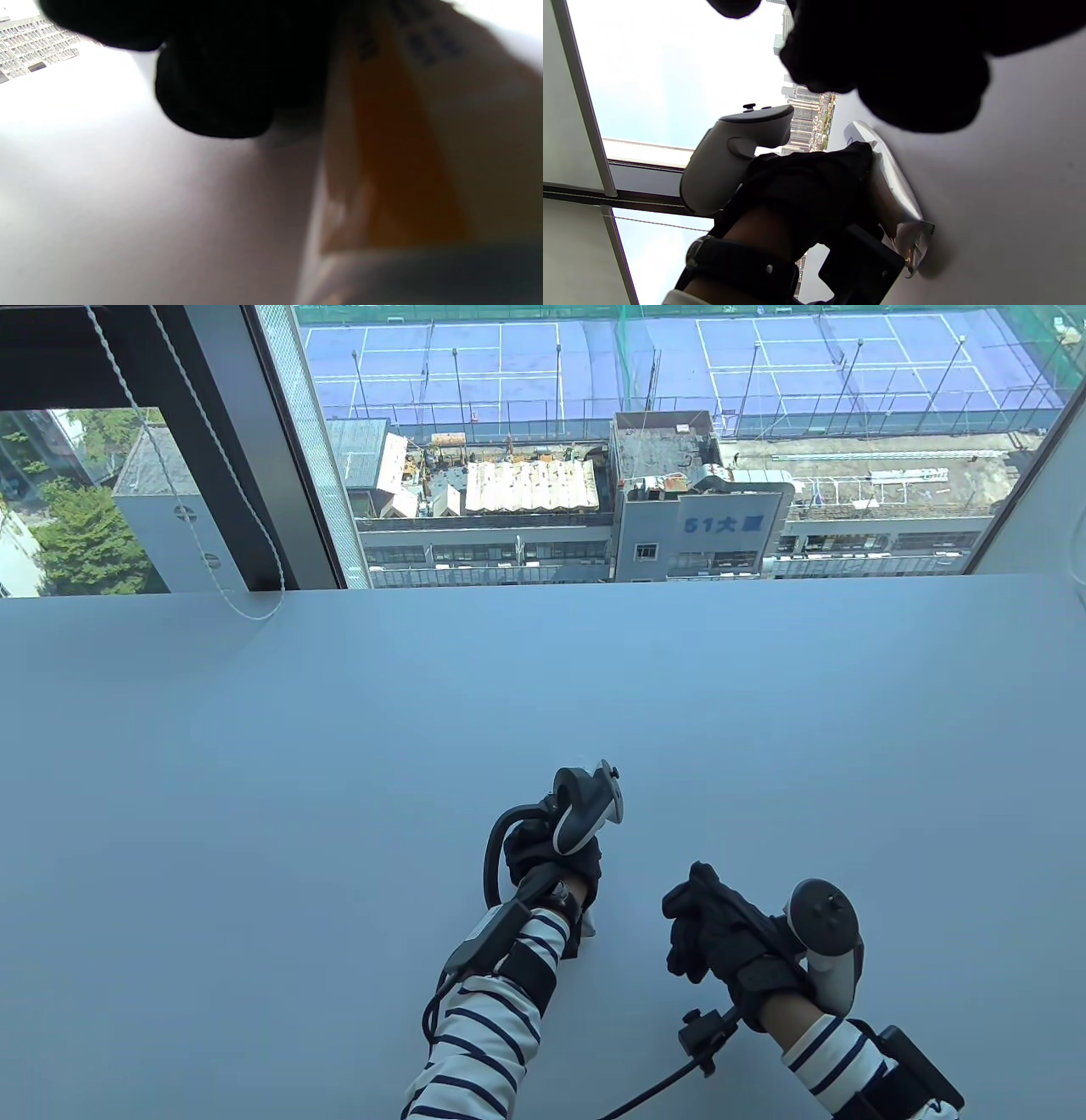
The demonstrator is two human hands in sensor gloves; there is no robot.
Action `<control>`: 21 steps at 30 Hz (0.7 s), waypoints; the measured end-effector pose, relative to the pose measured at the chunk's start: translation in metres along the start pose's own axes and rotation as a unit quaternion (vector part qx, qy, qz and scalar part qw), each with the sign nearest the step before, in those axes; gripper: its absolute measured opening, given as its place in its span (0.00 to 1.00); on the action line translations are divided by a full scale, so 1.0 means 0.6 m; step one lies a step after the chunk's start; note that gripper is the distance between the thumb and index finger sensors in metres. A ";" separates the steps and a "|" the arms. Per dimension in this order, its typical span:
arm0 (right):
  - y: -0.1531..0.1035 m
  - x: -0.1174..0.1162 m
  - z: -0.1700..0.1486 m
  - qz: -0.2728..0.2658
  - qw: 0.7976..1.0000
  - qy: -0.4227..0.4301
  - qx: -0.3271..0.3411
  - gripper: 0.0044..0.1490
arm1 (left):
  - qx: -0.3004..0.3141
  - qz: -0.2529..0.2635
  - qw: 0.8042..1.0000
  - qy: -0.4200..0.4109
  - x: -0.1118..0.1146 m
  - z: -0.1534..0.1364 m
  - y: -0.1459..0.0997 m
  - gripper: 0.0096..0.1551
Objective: Screw tube cap onto toothpaste tube (Screw with right hand)
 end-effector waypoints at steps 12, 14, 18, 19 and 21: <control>0.001 0.002 -0.001 -0.006 1.000 0.001 -0.006 0.37 | 0.068 0.094 0.986 -0.119 -0.019 -0.100 -0.021 0.33; 0.001 0.003 0.000 -0.007 1.000 -0.003 -0.005 0.37 | 0.086 0.128 0.978 -0.141 -0.027 -0.133 -0.032 0.33; 0.001 0.008 0.012 -0.024 0.999 -0.044 0.020 0.31 | 0.134 0.193 0.951 -0.201 -0.038 -0.210 -0.065 0.33; 0.001 0.009 0.020 -0.031 0.996 -0.070 0.040 0.29 | 0.143 0.207 0.943 -0.215 -0.039 -0.229 -0.074 0.32; 0.000 0.010 0.034 -0.041 0.988 -0.127 0.073 0.28 | 0.172 0.220 0.930 -0.239 -0.037 -0.262 -0.090 0.32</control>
Point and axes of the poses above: the tracker on the back of each hand, its own z axis roughly to the thumb side, its own y axis roughly from the wrist to the fingertips, x = y × z, the point moved 1 cm from there along y, roughly from the wrist to the fingertips, and after that the axes turned 4 degrees about -x, right-handed, at the moved point
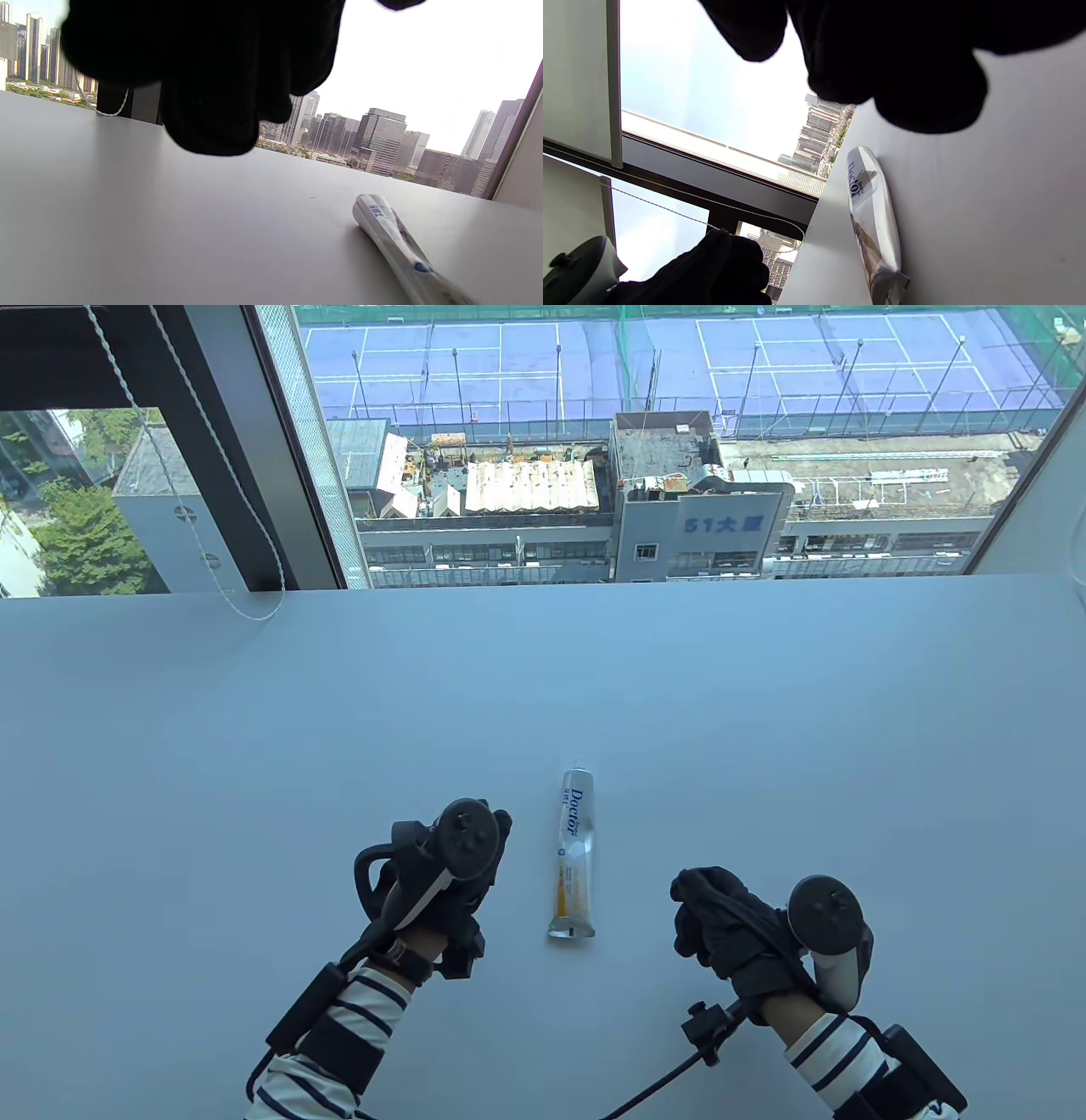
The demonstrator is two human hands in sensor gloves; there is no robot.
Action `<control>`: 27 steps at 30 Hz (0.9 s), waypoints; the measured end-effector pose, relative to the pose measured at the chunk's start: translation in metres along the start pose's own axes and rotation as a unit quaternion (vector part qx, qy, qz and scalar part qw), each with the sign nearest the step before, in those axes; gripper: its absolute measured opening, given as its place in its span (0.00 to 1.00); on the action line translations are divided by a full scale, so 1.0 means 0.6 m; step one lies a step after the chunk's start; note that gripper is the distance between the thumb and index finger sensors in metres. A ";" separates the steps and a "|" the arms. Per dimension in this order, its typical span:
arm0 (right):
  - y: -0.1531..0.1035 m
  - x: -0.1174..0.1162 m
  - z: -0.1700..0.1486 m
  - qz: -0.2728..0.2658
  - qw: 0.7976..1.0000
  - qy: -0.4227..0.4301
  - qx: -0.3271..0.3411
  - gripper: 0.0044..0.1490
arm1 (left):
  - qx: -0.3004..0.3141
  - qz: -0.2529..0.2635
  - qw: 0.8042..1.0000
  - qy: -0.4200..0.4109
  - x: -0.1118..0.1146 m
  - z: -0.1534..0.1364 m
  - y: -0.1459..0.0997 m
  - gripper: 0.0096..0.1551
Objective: Screw tube cap onto toothpaste tube (Screw with right hand)
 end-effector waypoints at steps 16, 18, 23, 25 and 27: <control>-0.004 -0.047 0.021 0.190 0.832 -0.498 0.151 0.38 | 0.126 -0.076 0.986 0.075 0.057 -0.083 -0.077 0.41; -0.001 -0.047 0.009 0.208 0.831 -0.498 0.134 0.41 | 0.131 -0.085 0.984 0.082 0.068 -0.084 -0.076 0.46; 0.004 -0.044 -0.010 0.238 0.823 -0.502 0.118 0.47 | 0.143 -0.115 0.976 0.119 0.089 -0.085 -0.077 0.67; 0.006 -0.043 -0.016 0.250 0.817 -0.509 0.106 0.49 | 0.147 -0.122 0.971 0.141 0.093 -0.087 -0.077 0.72; 0.007 -0.043 -0.022 0.259 0.815 -0.509 0.097 0.49 | 0.148 -0.128 0.970 0.146 0.094 -0.089 -0.077 0.75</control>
Point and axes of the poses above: the tracker on the back of each hand, its own z axis roughly to the thumb side, its own y axis roughly from the wrist to the fingertips, x = y × z, the point moved 1 cm from there along y, roughly from the wrist to the fingertips, and after that the axes turned 4 degrees about -x, right-handed, at the moved point
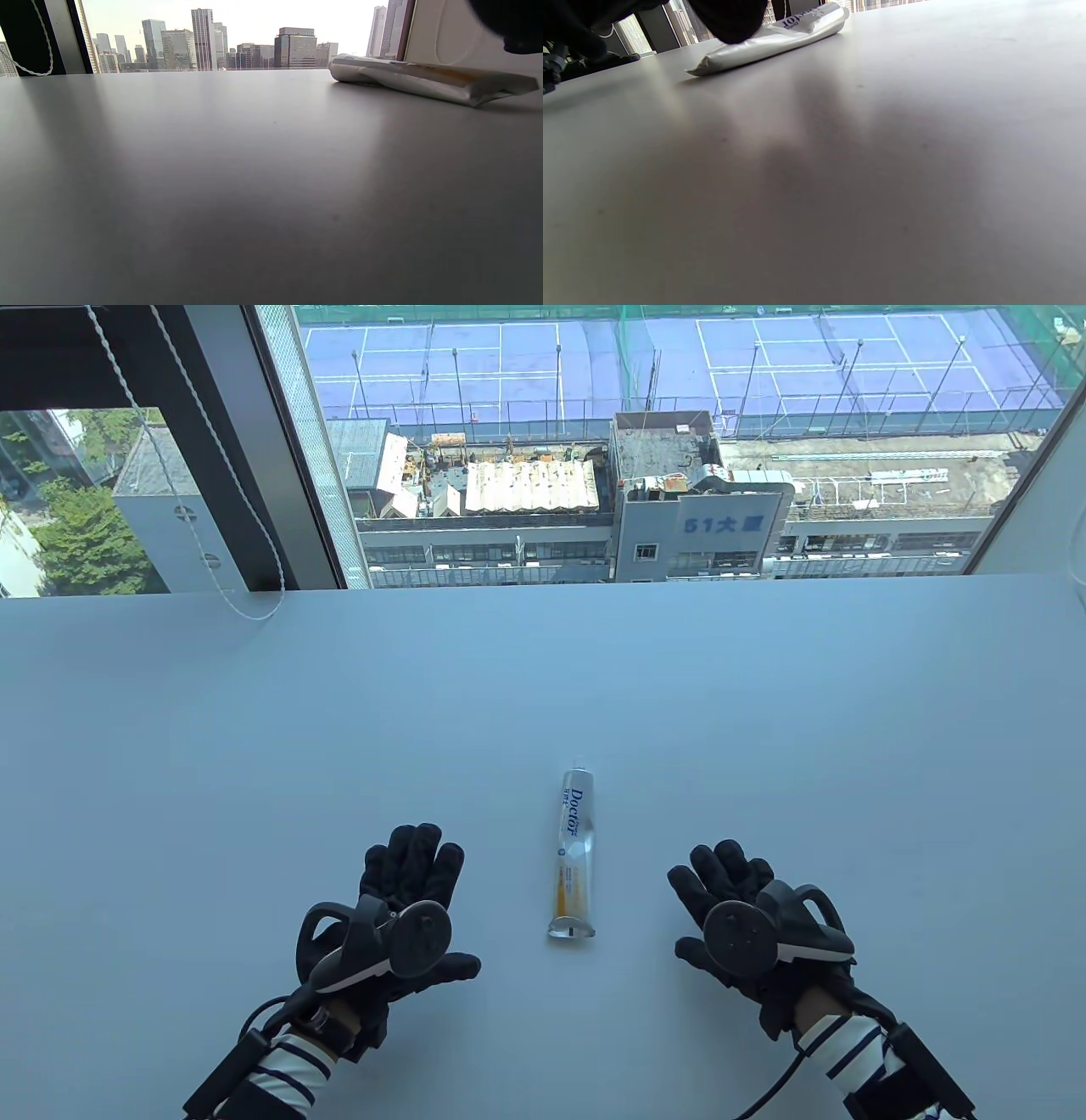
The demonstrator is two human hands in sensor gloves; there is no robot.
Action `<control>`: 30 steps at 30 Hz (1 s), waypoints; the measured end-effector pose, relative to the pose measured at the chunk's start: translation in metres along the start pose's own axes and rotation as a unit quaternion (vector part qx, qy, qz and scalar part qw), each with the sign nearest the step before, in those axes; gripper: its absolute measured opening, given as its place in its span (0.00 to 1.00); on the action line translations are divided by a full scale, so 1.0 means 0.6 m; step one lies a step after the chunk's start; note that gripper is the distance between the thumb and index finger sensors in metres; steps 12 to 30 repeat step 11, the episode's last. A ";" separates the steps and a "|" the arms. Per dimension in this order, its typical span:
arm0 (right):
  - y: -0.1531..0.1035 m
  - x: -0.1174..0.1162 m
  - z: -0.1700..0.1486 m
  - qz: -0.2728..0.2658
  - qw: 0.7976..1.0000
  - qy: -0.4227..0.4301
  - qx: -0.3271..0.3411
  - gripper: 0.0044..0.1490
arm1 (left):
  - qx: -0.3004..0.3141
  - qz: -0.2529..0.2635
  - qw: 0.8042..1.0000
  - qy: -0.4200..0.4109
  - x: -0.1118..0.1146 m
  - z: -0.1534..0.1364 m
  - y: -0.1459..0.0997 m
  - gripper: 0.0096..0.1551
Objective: Screw tube cap onto toothpaste tube (Screw with right hand)
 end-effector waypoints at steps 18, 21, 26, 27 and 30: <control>0.002 -0.008 -0.007 0.020 1.000 0.009 -0.002 0.50 | -0.006 -0.009 1.000 0.013 0.002 -0.001 -0.001 0.80; 0.002 -0.008 -0.007 0.020 1.000 0.009 -0.002 0.50 | -0.006 -0.009 1.000 0.013 0.002 -0.001 -0.001 0.80; 0.002 -0.008 -0.007 0.020 1.000 0.009 -0.002 0.50 | -0.006 -0.009 1.000 0.013 0.002 -0.001 -0.001 0.80; 0.002 -0.008 -0.007 0.020 1.000 0.009 -0.002 0.50 | -0.006 -0.009 1.000 0.013 0.002 -0.001 -0.001 0.80; 0.002 -0.008 -0.007 0.020 1.000 0.009 -0.002 0.50 | -0.006 -0.009 1.000 0.013 0.002 -0.001 -0.001 0.80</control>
Point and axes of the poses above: the tracker on the back of each hand, its own z axis roughly to the thumb side, its own y axis roughly from the wrist to the fingertips, x = y × z, the point moved 1 cm from there along y, roughly from the wrist to the fingertips, and after that the axes turned 4 degrees about -x, right-handed, at the moved point
